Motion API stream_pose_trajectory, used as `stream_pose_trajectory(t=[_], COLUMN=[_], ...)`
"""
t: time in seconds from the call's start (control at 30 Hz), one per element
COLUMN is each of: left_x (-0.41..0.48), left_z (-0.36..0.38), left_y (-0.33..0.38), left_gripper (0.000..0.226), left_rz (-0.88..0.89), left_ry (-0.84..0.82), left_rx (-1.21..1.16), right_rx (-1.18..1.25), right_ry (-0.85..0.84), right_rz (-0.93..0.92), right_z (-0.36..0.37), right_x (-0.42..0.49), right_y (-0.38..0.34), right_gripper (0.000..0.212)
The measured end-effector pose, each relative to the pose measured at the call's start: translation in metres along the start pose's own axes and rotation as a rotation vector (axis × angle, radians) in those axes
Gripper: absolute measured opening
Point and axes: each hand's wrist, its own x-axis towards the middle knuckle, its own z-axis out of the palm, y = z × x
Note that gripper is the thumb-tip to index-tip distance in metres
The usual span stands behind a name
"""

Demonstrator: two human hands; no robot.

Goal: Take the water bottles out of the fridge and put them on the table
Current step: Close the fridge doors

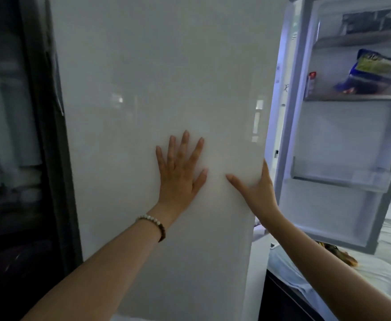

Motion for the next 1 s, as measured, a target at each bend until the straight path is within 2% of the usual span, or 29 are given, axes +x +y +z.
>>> stream_pose_trajectory(t=[0.2, 0.33, 0.47, 0.57, 0.7, 0.87, 1.0], left_x=[0.022, 0.035, 0.044, 0.048, 0.051, 0.050, 0.051], left_z=[0.065, 0.100, 0.126, 0.138, 0.145, 0.147, 0.147], left_y=[-0.016, -0.030, -0.046, -0.053, -0.057, -0.056, -0.048], left_gripper=[0.060, 0.059, 0.059, 0.058, 0.060, 0.062, 0.062], left_rz=[-0.037, -0.084, -0.137, -0.164, -0.189, -0.201, -0.279], left_ry=[0.041, 0.043, 0.030, 0.033, 0.019, 0.009, -0.029], left_rx=[0.191, 0.321, 0.450, 0.522, 0.618, 0.666, 0.675], right_rx=[0.179, 0.321, 0.438, 0.453, 0.405, 0.432, 0.451], right_ry=[-0.083, -0.165, -0.212, -0.239, -0.169, -0.164, -0.270], right_rz=[0.084, 0.120, 0.051, 0.003, -0.115, -0.129, -0.132], right_z=[0.037, 0.075, 0.110, 0.128, 0.143, 0.147, 0.143], right_x=[0.084, 0.135, 0.171, 0.184, 0.190, 0.193, 0.195], right_y=[0.051, 0.089, 0.115, 0.129, 0.139, 0.147, 0.152], right_gripper=[0.063, 0.064, 0.056, 0.063, 0.091, 0.089, 0.089])
